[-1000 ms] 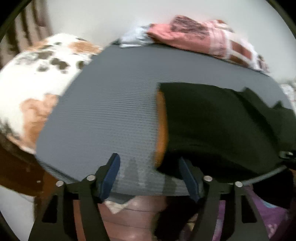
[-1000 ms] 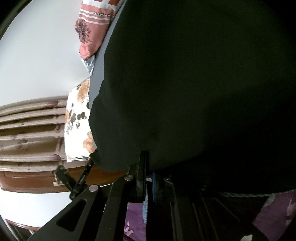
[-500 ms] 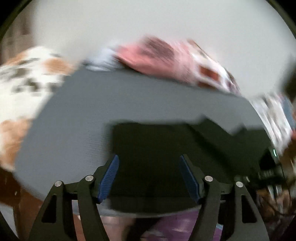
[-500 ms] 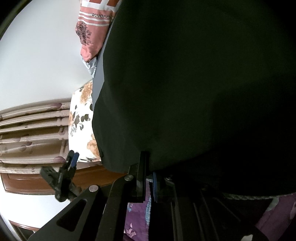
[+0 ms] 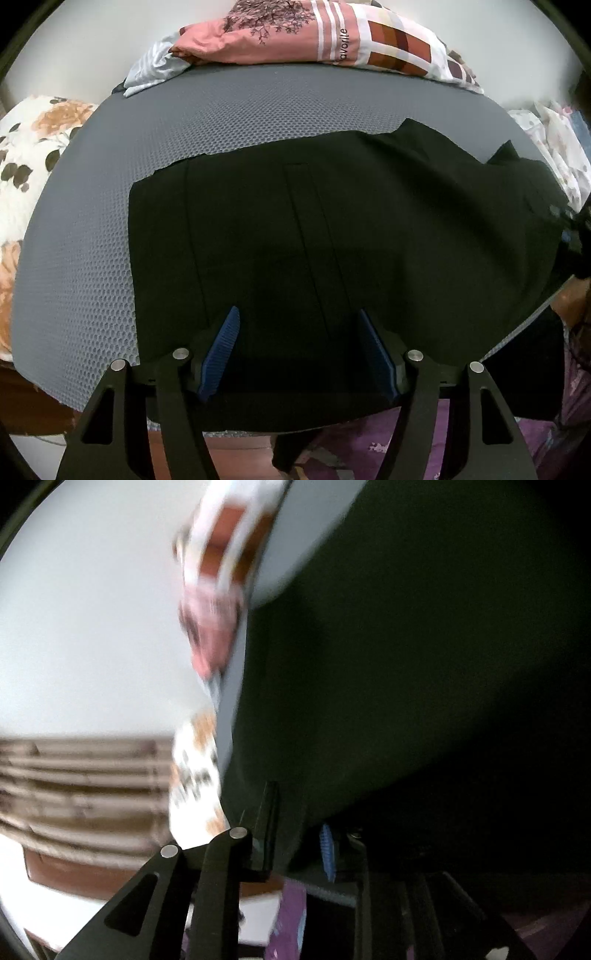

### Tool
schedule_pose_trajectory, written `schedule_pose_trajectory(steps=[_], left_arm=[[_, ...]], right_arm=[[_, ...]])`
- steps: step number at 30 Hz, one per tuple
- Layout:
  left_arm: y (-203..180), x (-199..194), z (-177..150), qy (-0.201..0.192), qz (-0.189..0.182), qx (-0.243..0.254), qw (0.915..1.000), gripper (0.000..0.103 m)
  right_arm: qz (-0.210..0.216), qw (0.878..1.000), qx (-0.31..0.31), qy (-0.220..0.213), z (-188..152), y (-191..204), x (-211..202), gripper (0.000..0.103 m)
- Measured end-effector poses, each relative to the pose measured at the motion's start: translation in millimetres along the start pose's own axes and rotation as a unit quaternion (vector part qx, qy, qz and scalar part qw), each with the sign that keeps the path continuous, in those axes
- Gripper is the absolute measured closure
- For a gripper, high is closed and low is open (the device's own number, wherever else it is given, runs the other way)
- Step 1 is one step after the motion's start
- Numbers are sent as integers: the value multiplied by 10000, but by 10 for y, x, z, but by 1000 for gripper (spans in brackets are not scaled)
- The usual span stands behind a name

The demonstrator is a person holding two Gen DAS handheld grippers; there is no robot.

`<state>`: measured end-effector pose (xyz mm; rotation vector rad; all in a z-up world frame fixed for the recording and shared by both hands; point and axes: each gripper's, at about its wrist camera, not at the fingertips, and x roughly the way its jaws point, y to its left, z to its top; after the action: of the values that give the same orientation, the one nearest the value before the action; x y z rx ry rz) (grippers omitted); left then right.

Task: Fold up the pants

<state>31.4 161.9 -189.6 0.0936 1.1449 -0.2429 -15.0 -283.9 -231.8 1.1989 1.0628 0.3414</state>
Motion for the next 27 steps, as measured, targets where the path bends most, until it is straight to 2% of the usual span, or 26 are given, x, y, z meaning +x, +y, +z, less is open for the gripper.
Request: schedule_pose_trajectory(steps=[3,5,7,8,10,11,12,14,18,21,25,27], left_arm=[[-34,20,1,30,38,7,10000,36],[-34,20,11,51,53,0,10000,36],[-50,21,16,54,63,6,10000,35],[-57,18,17,49,72,14,10000,35],[-61,34,31,39,88,26,10000,35],[-60,37,29,40,99,38,9999,35],[-64,42,33,57,115,40,9999,34],[-69,52,45,97,141,34,9998,34],[-91,66,65,147,177,21,9997,33],[-92,65,64,161,177,14,9997,33],[-101,65,63,166,185,43,9997,32],[-104,66,62,167,186,65,9997,32]], right_arm=[[-79,9964,44,-841,440,-221,-506,82],[-44,9914,215,-1289,750,-412,-818,87],[93,9841,471,-1707,1077,-605,-1139,90],[161,9768,657,-2034,1291,-712,-1373,89],[141,9687,789,-2351,1483,-814,-1611,89],[88,9616,866,-2604,1635,-888,-1814,90],[-18,9597,843,-2679,1693,-889,-1899,97],[-463,9539,733,-2875,1821,-876,-2153,99],[-694,9507,402,-2995,1706,-703,-2433,99],[-801,9491,271,-3035,1377,-583,-2582,99],[-1000,9509,459,-2894,1024,-911,-2861,99],[-991,9515,677,-2832,962,-1116,-2841,100]])
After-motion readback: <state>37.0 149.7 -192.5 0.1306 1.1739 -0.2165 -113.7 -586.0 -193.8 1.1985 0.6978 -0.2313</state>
